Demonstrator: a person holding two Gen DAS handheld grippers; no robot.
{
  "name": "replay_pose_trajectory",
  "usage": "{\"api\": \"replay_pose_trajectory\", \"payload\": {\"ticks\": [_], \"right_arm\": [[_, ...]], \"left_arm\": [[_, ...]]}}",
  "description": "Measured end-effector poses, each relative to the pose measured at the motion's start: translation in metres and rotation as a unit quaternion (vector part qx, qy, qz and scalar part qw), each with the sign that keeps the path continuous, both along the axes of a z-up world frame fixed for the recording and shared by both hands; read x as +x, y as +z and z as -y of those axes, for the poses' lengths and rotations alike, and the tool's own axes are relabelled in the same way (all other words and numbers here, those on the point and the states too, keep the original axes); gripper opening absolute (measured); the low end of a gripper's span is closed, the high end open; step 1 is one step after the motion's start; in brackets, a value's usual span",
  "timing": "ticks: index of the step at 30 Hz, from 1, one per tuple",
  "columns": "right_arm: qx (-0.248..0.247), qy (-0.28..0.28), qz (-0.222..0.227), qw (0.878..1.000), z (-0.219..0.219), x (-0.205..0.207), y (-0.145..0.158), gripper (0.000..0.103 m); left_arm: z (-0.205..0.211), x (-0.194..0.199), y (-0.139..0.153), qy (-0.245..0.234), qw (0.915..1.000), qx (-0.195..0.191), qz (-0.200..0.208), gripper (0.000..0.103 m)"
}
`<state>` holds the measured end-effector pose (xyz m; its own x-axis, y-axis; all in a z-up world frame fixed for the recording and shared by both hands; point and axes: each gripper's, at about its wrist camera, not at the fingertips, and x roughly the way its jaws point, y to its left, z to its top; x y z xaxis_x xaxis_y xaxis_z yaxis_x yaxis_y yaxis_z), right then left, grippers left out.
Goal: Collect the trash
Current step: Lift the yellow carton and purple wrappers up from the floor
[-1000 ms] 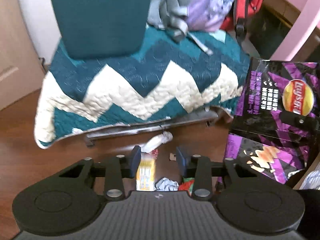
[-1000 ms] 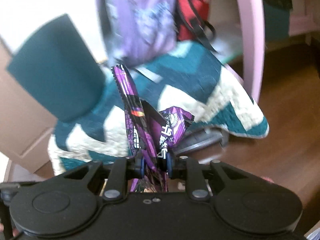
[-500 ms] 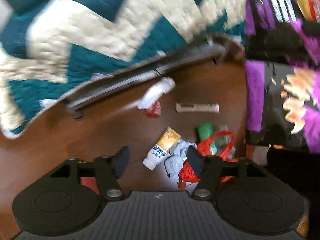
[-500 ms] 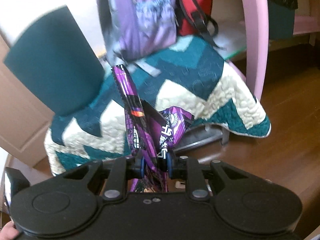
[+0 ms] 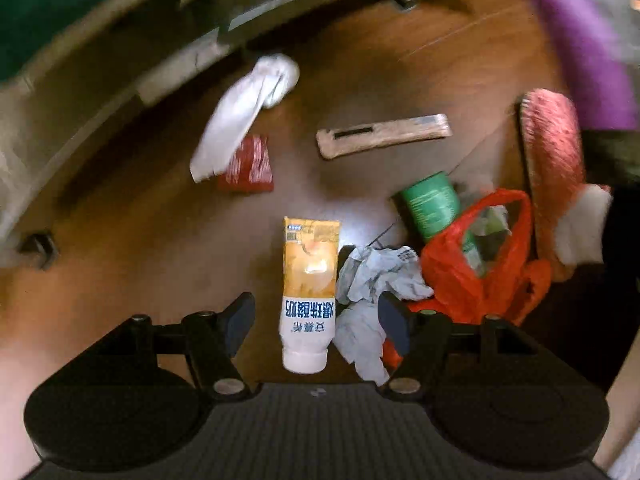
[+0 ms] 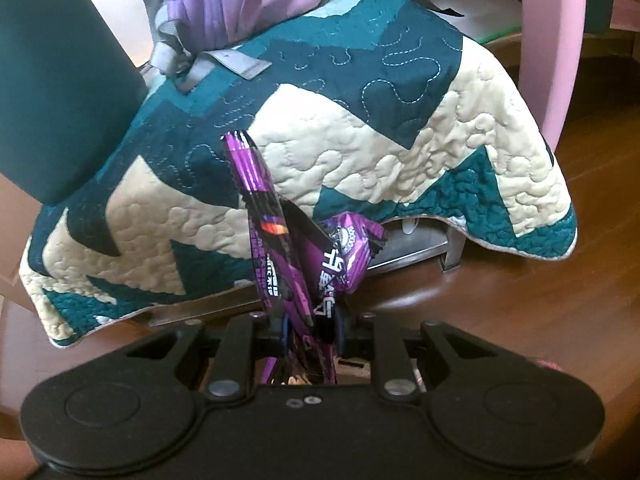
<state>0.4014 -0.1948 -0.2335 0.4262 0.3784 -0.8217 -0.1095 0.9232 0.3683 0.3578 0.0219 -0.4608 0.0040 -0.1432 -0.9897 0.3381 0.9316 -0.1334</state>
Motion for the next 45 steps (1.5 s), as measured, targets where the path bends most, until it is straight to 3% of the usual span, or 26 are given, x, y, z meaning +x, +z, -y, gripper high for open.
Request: {"api": "replay_pose_trajectory", "payload": {"ticks": [10,17,20,24,28,34,45], "right_arm": [[0.015,-0.002,-0.031,0.999,-0.004,0.005,-0.017,0.02],[0.022,-0.006,-0.067,0.997,-0.007,0.009,-0.031,0.02],[0.018,-0.007,-0.072,0.997,-0.009,0.009,-0.034,0.02],[0.008,-0.006,-0.07,0.997,-0.01,0.008,-0.035,0.02],[-0.002,-0.003,-0.065,0.998,-0.011,0.005,-0.035,0.02],[-0.013,-0.01,-0.031,0.999,-0.006,0.004,-0.025,0.019],[0.004,-0.009,0.048,0.999,-0.005,-0.024,0.021,0.019]], "left_arm": [[-0.003,0.019,-0.081,0.095,0.9946,-0.012,-0.039,0.067],[-0.004,0.026,-0.101,0.13,0.9899,-0.011,-0.054,0.065],[-0.005,0.027,-0.102,0.137,0.989,-0.007,-0.056,0.047],[-0.006,0.026,-0.094,0.143,0.9888,0.019,-0.039,0.042],[-0.014,0.023,-0.07,0.162,0.9859,0.032,-0.029,0.04],[-0.024,0.011,0.0,0.187,0.9804,0.054,0.031,0.04],[-0.037,-0.043,0.191,0.252,0.952,0.042,0.169,0.04]]}}
